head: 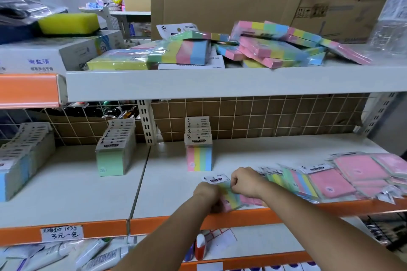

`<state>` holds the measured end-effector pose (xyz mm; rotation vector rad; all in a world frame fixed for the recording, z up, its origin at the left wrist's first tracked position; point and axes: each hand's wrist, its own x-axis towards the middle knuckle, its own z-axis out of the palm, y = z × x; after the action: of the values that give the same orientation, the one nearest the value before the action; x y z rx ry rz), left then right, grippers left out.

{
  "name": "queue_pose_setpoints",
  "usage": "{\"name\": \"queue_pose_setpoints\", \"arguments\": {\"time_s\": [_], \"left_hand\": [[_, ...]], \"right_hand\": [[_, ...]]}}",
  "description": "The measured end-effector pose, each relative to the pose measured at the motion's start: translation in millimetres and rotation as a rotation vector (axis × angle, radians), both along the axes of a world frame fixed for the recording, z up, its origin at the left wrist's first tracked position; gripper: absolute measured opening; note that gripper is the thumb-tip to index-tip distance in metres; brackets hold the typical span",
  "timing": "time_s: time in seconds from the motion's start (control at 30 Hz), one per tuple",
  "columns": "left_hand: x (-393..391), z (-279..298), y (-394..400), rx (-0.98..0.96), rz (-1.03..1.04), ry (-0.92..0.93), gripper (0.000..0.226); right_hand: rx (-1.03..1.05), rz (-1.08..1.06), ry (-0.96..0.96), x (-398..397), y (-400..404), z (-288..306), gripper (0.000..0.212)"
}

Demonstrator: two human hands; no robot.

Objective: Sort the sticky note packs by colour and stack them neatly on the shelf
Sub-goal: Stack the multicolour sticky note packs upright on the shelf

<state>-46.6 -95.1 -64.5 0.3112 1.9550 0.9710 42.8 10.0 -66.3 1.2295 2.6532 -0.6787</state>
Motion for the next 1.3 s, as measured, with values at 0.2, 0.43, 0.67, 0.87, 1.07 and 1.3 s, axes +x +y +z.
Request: {"name": "queue_pose_setpoints", "arguments": {"time_s": [0.2, 0.43, 0.67, 0.87, 1.07, 1.3], "left_hand": [[-19, 13, -16, -0.091, -0.133, 0.111, 0.032], [-48, 3, -29, 0.004, -0.112, 0.375, 0.024], [-64, -14, -15, 0.112, -0.04, 0.415, 0.029], [-68, -13, 6, 0.014, -0.164, 0.501, 0.055], [-76, -13, 16, -0.097, -0.233, 0.504, 0.065], [-85, -30, 17, -0.029, -0.269, 0.436, 0.067]], "right_hand": [[-0.06, -0.058, 0.056, -1, -1, -5, 0.022], [-0.254, -0.101, 0.141, -25, -18, -6, 0.024], [-0.225, -0.312, 0.364, -43, -20, -5, 0.008], [-0.236, -0.328, 0.429, -56, -27, -5, 0.023], [-0.275, -0.382, 0.505, -69, -24, -13, 0.034], [-0.286, -0.361, 0.498, -72, -12, -33, 0.046]]}}
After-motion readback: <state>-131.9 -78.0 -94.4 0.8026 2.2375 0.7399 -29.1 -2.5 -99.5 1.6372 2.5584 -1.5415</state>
